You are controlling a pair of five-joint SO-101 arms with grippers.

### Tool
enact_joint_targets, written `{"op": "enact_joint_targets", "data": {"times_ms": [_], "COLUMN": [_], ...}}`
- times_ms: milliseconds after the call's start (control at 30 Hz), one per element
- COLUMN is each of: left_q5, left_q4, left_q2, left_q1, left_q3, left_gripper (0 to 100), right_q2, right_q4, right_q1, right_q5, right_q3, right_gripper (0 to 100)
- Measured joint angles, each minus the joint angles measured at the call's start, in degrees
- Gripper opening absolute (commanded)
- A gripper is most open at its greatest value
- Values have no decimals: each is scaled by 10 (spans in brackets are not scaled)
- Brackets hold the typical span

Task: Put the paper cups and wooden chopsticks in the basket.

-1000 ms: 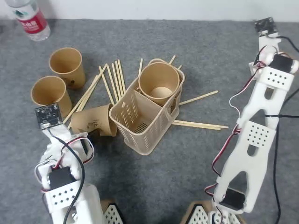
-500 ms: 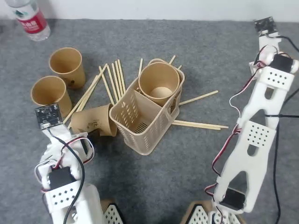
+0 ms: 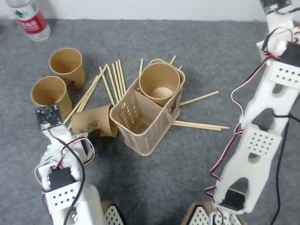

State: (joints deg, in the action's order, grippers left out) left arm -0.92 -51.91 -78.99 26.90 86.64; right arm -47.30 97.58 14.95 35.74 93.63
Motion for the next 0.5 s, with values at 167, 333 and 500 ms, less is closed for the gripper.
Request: {"op": "enact_joint_targets", "data": {"times_ms": [167, 333, 500], "left_q5": [0, 0, 0], "left_q4": [0, 0, 0], "left_q2": [0, 0, 0], "left_q1": [0, 0, 0], "left_q3": [0, 0, 0], "left_gripper": [317, 317, 317], "right_q2": [28, 40, 45], "right_q4": [11, 22, 28], "right_q1": [0, 0, 0], "right_q5": [0, 2, 2], "right_q3": [0, 0, 0], "right_gripper": [6, 6, 6]}}
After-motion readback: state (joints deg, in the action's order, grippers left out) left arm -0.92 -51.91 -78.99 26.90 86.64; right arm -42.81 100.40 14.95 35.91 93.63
